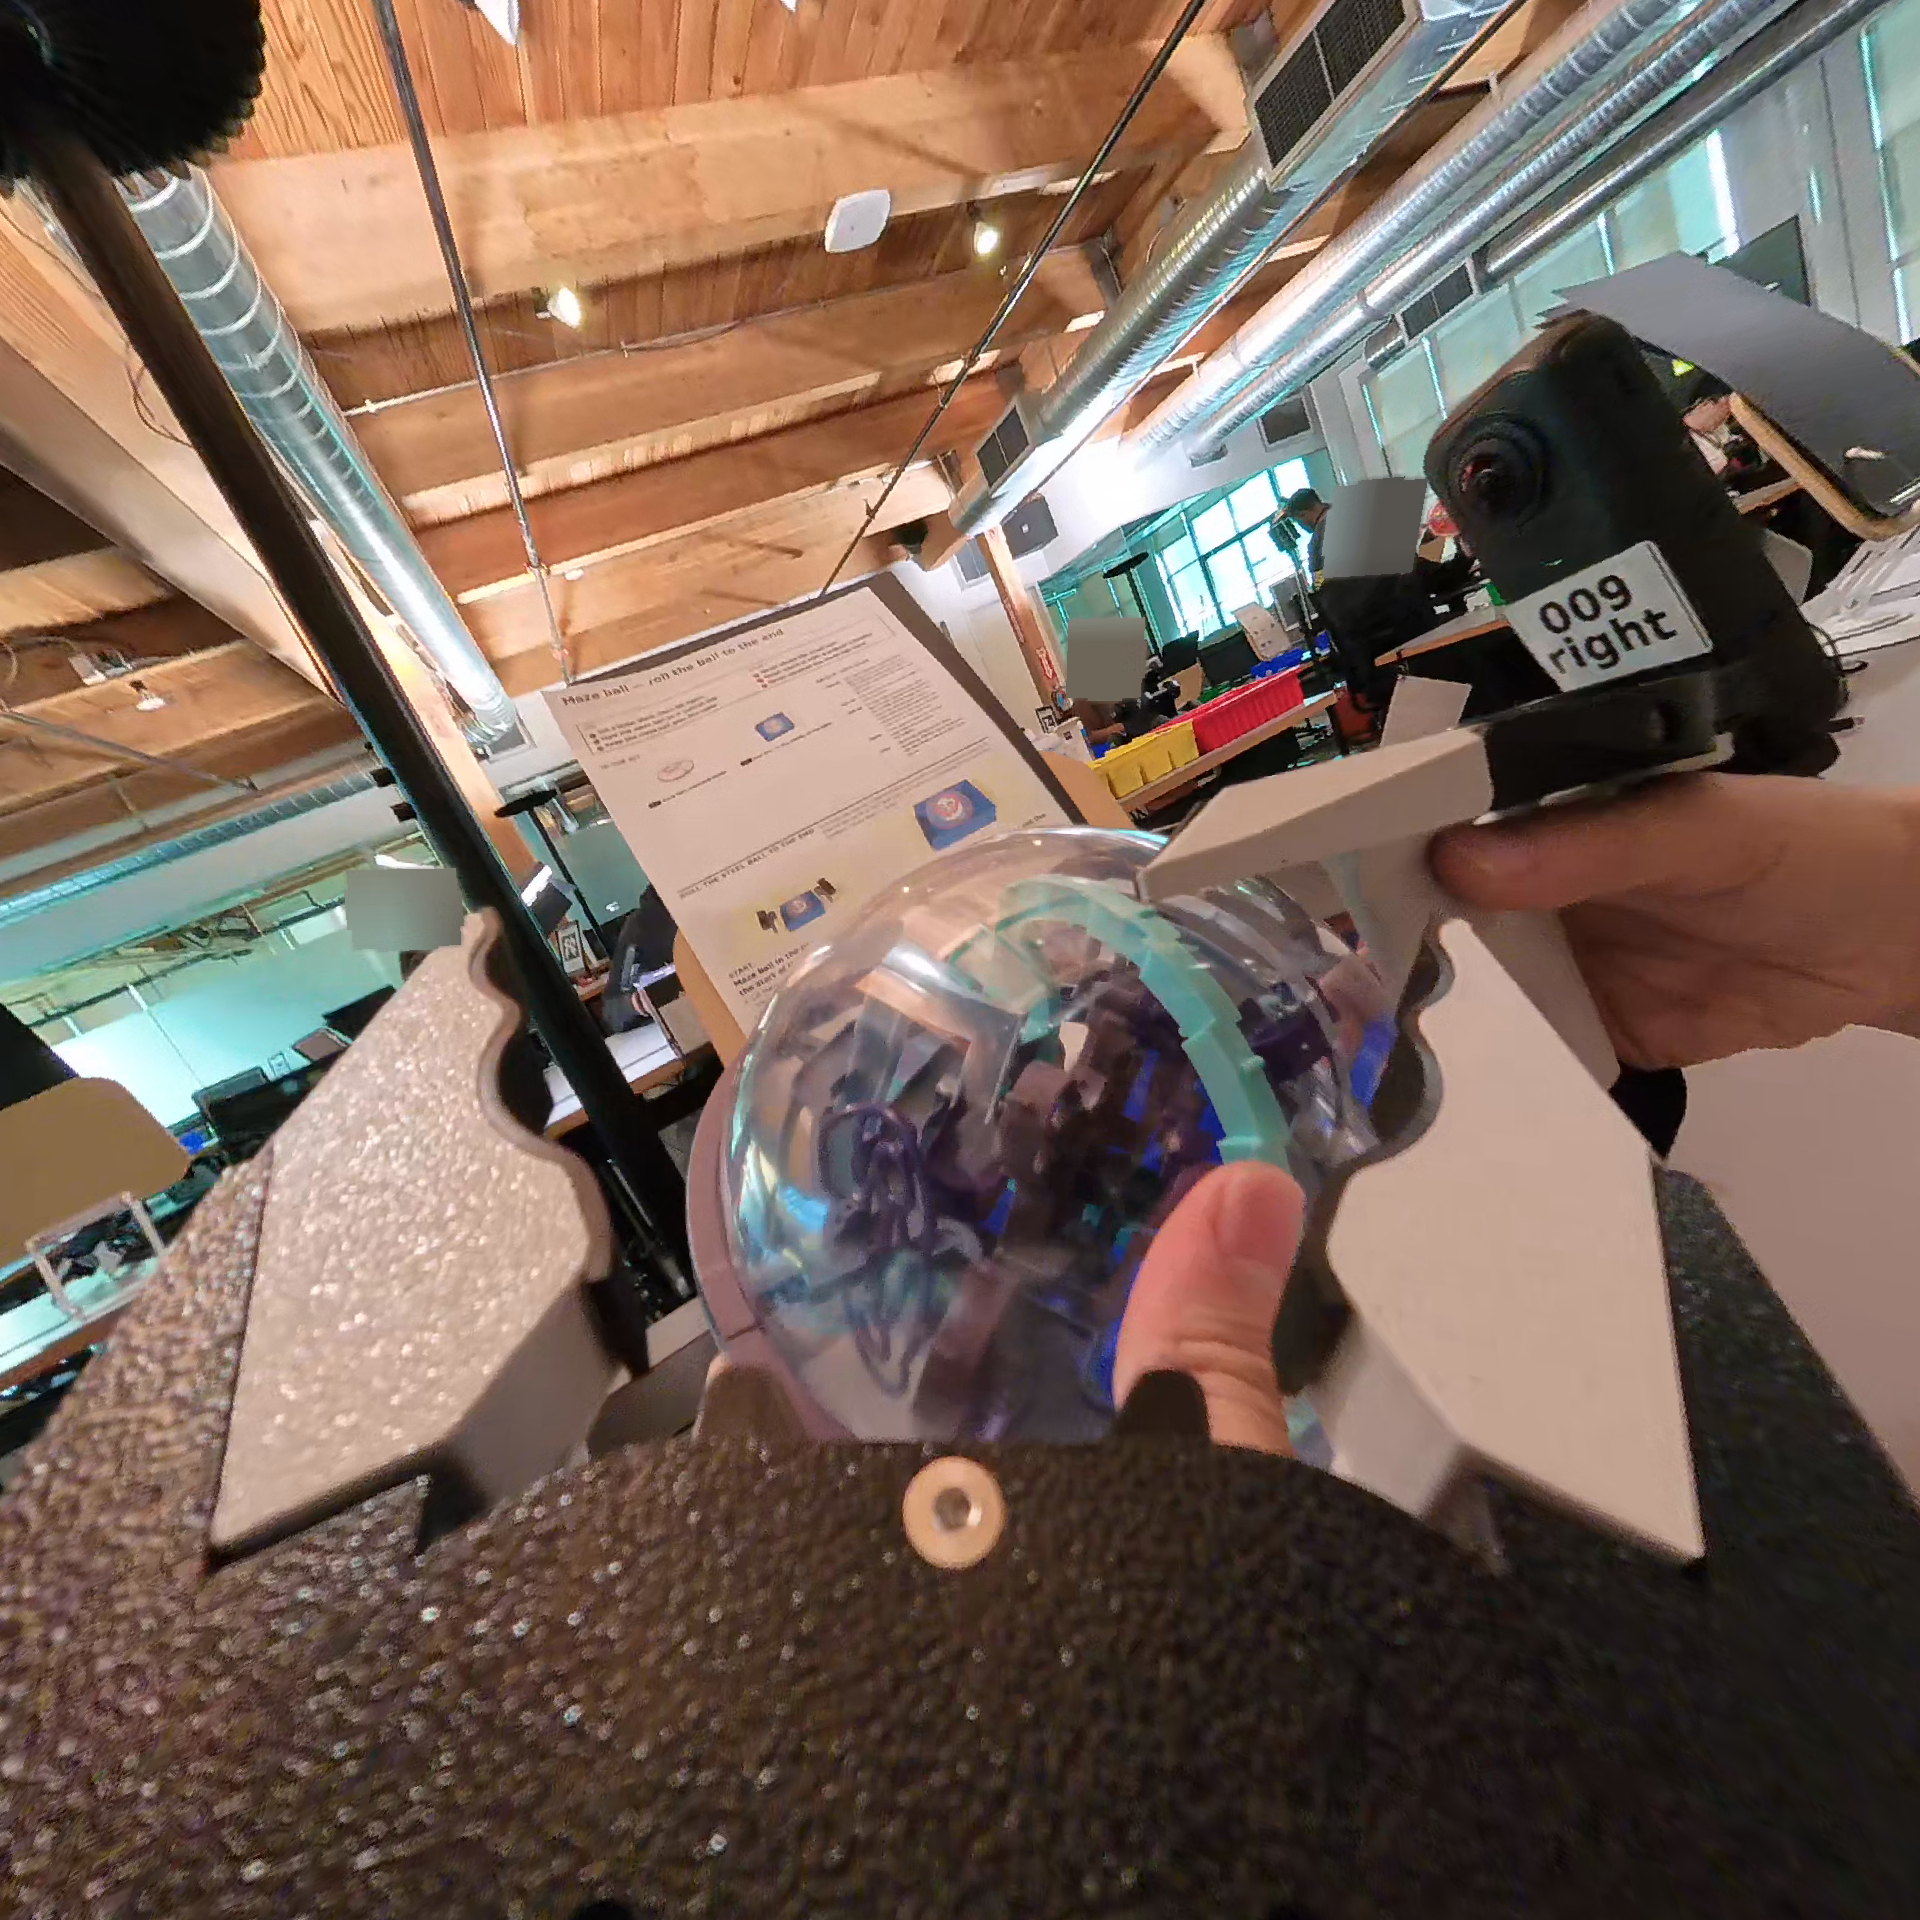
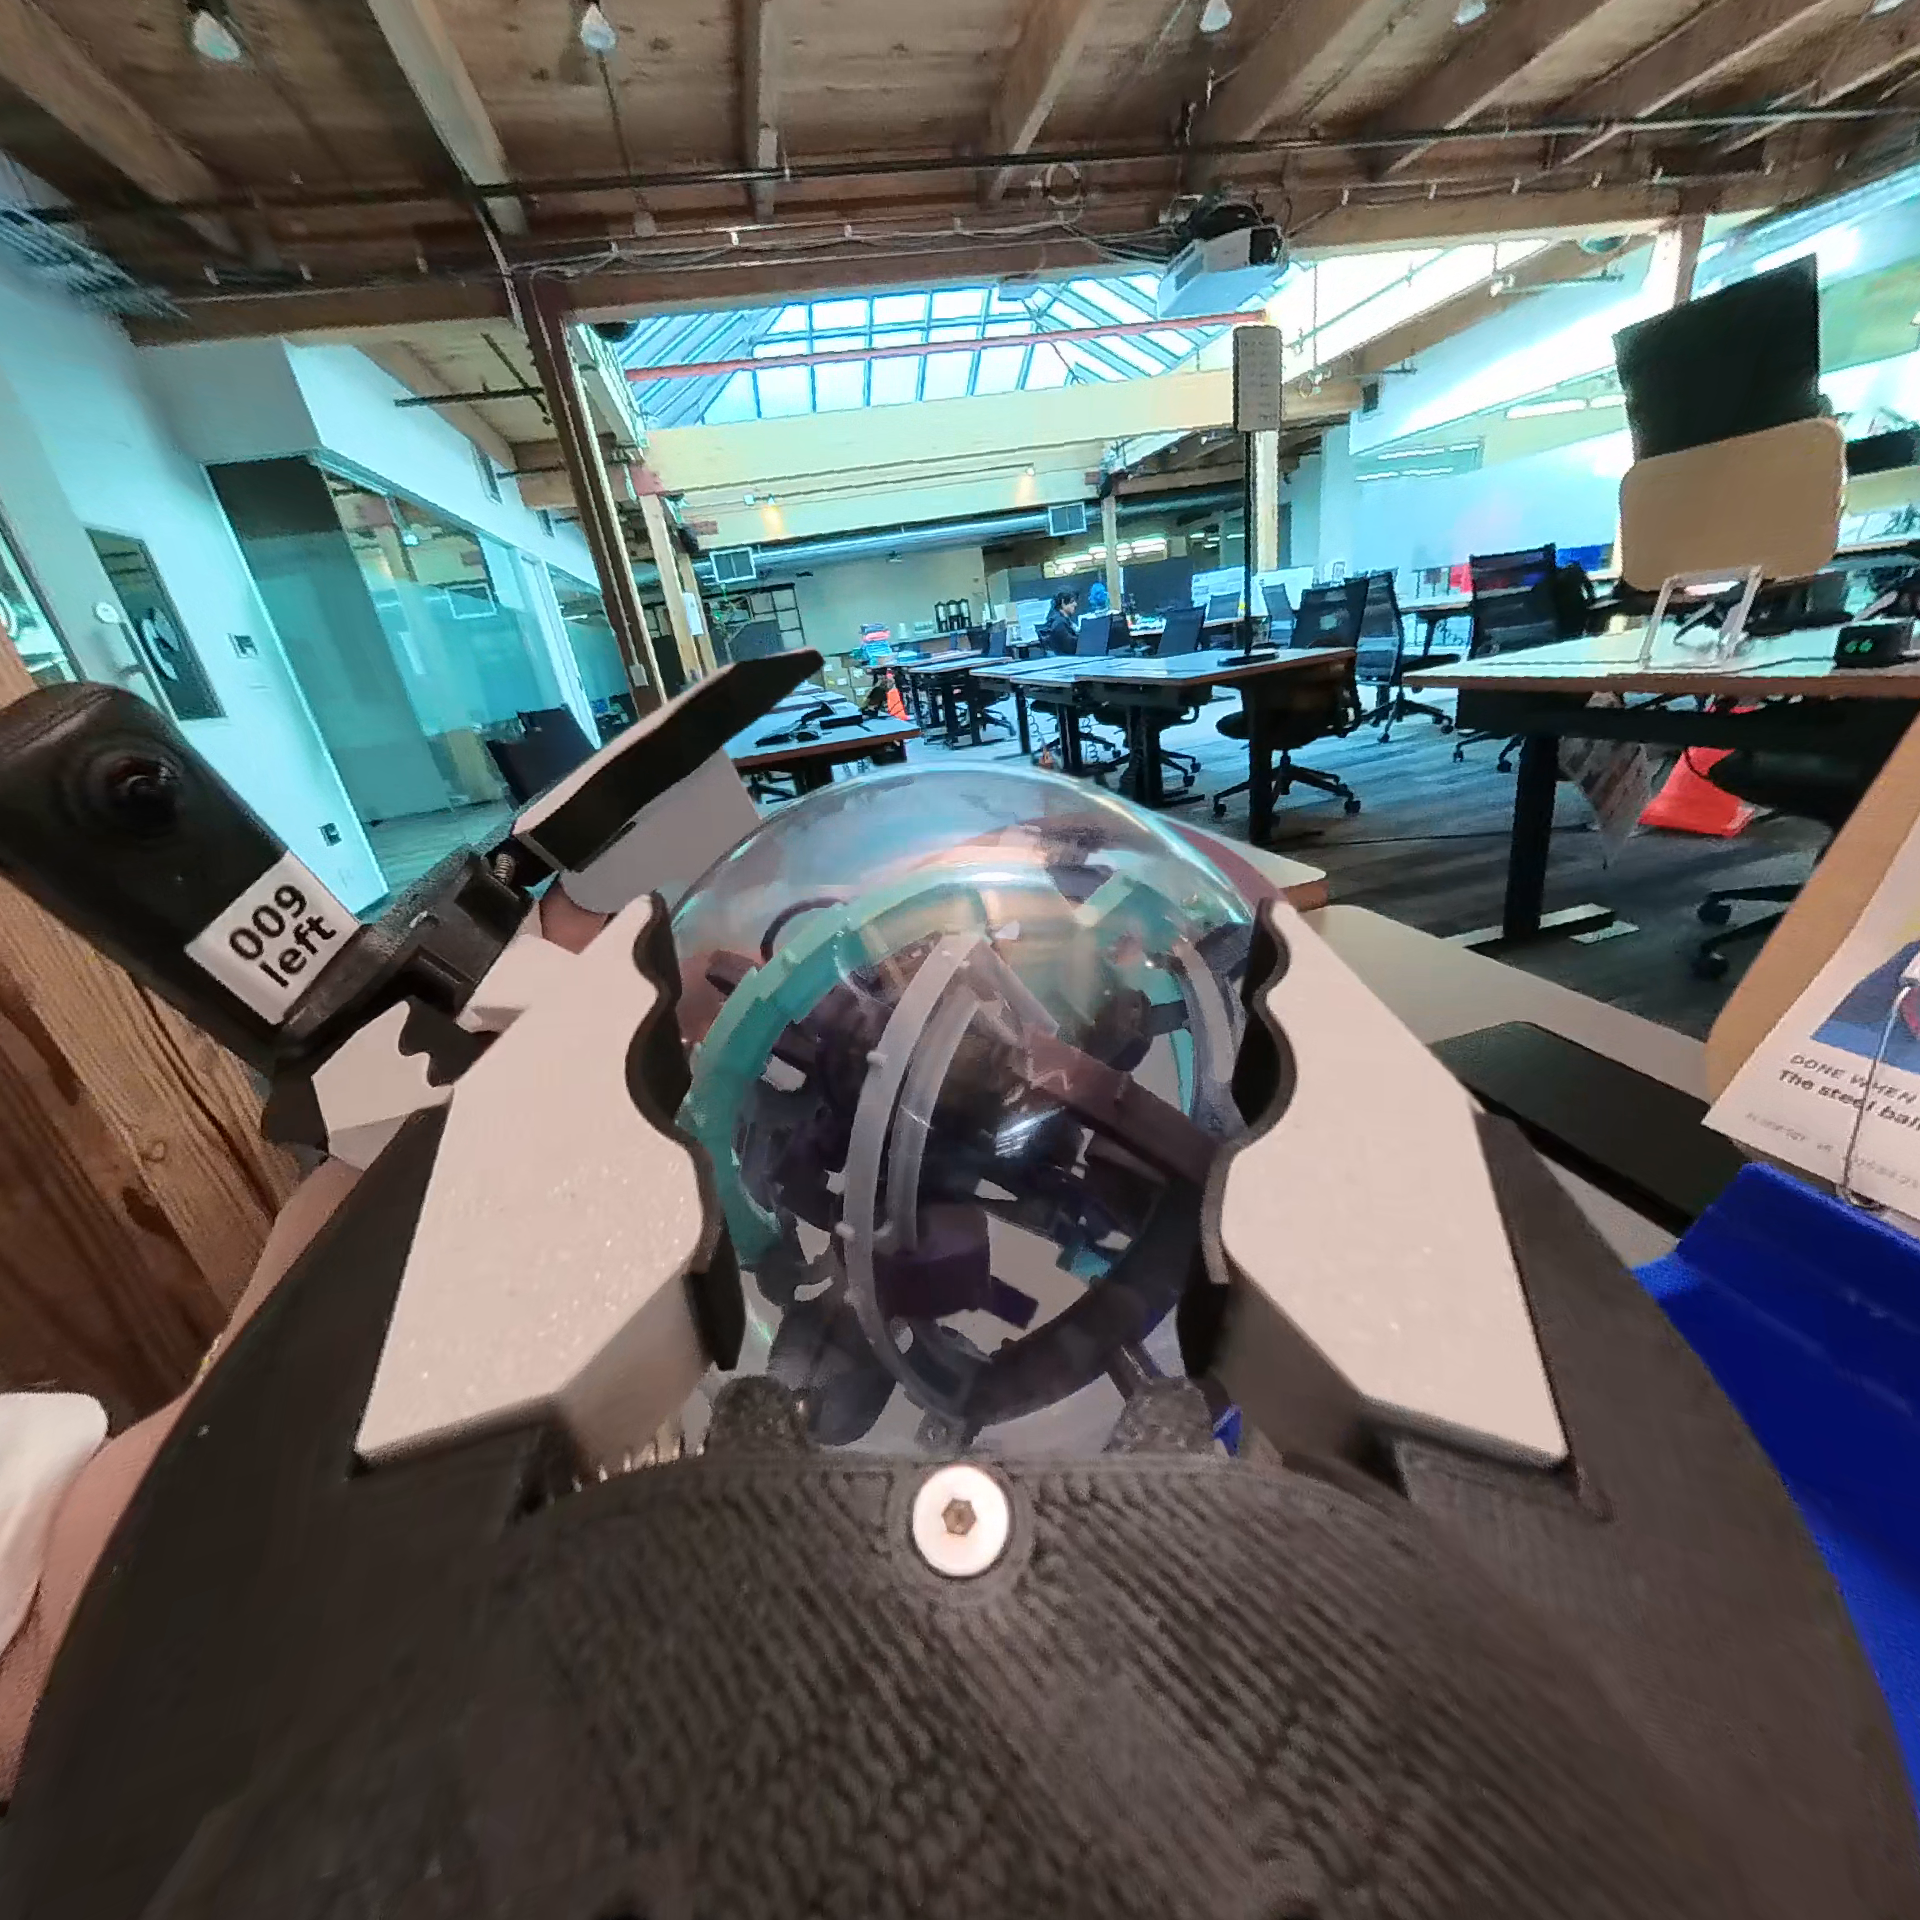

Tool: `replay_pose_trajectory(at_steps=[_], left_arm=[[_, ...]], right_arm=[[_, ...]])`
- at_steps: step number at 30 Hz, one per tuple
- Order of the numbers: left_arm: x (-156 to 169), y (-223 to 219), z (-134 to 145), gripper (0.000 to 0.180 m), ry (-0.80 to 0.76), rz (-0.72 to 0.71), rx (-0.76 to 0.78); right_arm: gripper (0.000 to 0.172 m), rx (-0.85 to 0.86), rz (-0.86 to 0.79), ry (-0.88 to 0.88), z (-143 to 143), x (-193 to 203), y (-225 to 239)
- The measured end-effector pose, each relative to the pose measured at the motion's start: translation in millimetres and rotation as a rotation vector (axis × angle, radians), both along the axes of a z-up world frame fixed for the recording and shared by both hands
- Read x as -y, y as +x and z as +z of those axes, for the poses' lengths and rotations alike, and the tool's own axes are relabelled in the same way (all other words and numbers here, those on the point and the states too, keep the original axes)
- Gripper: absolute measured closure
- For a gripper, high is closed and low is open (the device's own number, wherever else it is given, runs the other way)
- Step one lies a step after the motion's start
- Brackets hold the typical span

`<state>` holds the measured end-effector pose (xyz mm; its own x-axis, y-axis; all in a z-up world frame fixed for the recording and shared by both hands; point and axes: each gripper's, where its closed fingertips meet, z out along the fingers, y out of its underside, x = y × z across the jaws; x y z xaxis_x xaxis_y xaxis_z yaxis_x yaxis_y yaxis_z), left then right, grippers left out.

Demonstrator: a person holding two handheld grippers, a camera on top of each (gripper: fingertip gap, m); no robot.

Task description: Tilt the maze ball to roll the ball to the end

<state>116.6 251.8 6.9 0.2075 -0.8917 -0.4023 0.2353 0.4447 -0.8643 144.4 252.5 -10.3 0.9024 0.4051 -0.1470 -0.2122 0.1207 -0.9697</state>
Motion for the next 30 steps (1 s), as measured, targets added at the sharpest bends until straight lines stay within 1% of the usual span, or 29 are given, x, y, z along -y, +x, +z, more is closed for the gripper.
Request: replay_pose_trajectory(at_steps=[4, 8, 10, 13, 16, 18, 19, 23, 25, 26, 28, 30], left_arm=[[-1.6, -1.3, -0.7, 0.024, -0.022, -0.006, -0.01], [-2.0, 2.1, -10.9, 0.024, -0.048, -0.02, -0.088], [-3.4, 3.9, -16.1, 0.024, -0.082, -0.044, -0.117], [-4.0, 8.7, -27.7, 0.024, -0.142, -0.119, -0.158], [-2.7, 18.1, -50.3, 0.024, -0.239, -0.234, -0.237], [5.6, 26.0, -69.6, 0.023, -0.294, -0.344, -0.317], [10.9, 30.2, -77.8, 0.024, -0.321, -0.401, -0.344], [34.4, 50.8, -109.5, 0.024, -0.438, -0.588, -0.423], [45.2, 62.3, -130.1, 0.023, -0.496, -0.63, -0.499], [49.1, 67.5, -140.0, 0.023, -0.514, -0.636, -0.537], [55.4, 75.4, -154.0, 0.024, -0.514, -0.634, -0.584], [64.0, 77.5, -160.8, 0.025, -0.485, -0.644, -0.61]], right_arm=[[0.063, 0.014, -0.001, -0.022, -3.3, -1.1, -2.8], [0.06, 0.026, 0.052, -0.086, -13.8, 0.0, -5.5], [0.059, -0.016, 0.093, -0.097, -14.0, 4.1, -4.9], [0.064, -0.132, 0.121, -0.108, -16.9, 9.5, 1.5], [0.064, -0.192, 0.096, -0.16, -39.7, 17.4, 8.5], [0.06, -0.212, 0.08, -0.181, -54.7, 29.2, 10.4], [0.061, -0.219, 0.061, -0.179, -60.0, 36.2, 12.5], [0.062, -0.177, -0.031, -0.182, -86.0, 64.4, 23.3], [0.061, -0.176, -0.056, -0.192, -100.9, 76.3, 28.5], [0.066, -0.176, -0.072, -0.175, -104.7, 82.0, 32.4], [0.073, -0.196, -0.093, -0.152, -110.0, 90.9, 38.8], [0.075, -0.198, -0.101, -0.146, -112.9, 96.8, 40.9]])
